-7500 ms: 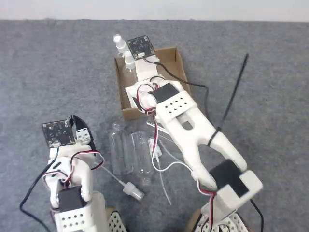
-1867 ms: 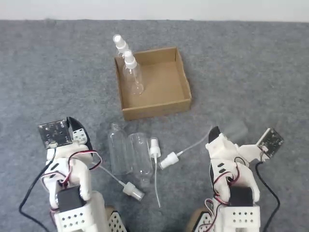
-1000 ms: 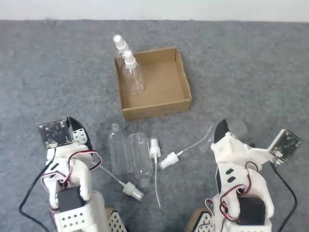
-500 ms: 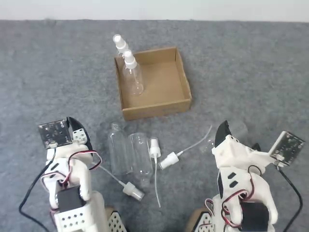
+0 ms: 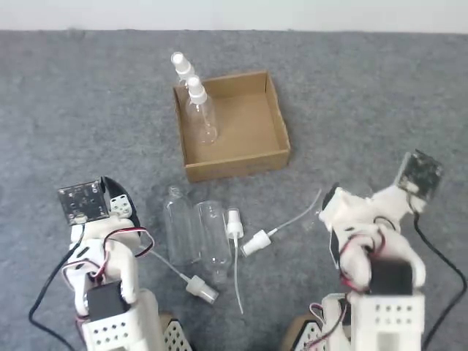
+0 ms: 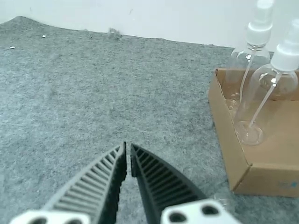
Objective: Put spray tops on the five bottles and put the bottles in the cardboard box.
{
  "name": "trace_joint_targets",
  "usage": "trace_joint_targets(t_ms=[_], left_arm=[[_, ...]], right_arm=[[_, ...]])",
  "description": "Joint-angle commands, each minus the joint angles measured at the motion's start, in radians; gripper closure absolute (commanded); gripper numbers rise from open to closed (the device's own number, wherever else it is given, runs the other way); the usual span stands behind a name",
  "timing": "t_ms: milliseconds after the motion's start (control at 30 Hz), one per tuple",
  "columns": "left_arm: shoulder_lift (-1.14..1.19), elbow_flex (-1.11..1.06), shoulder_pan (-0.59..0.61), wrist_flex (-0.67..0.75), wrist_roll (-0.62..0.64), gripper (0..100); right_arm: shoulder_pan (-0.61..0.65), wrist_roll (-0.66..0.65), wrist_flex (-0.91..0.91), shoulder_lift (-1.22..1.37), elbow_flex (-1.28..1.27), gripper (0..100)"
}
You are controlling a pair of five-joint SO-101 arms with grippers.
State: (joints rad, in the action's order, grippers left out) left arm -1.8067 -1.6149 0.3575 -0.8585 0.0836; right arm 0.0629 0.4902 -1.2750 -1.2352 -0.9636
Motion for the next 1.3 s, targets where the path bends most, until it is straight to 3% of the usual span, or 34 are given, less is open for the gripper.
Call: trace_joint_targets(t_ms=[0,267,633,933,1267], left_arm=[[-0.017,0.012,0.009,0.034,0.003,99],[-0.017,0.012,0.009,0.034,0.003,99],[-0.017,0.012,0.009,0.034,0.003,99],[-0.017,0.012,0.009,0.034,0.003,99],[-0.017,0.01,0.009,0.034,0.002,99]], right_arm=[[-0.016,-0.13,-0.108,0.12,0.153,64.5],[-0.018,-0.377,-0.257,0.278,0.276,64.5],[-0.019,-0.812,-0.288,0.432,0.282,64.6],[-0.016,-1.065,-0.291,0.591,0.381,64.5],[-0.013,-1.536,-0.282,0.739,0.414,64.5]])
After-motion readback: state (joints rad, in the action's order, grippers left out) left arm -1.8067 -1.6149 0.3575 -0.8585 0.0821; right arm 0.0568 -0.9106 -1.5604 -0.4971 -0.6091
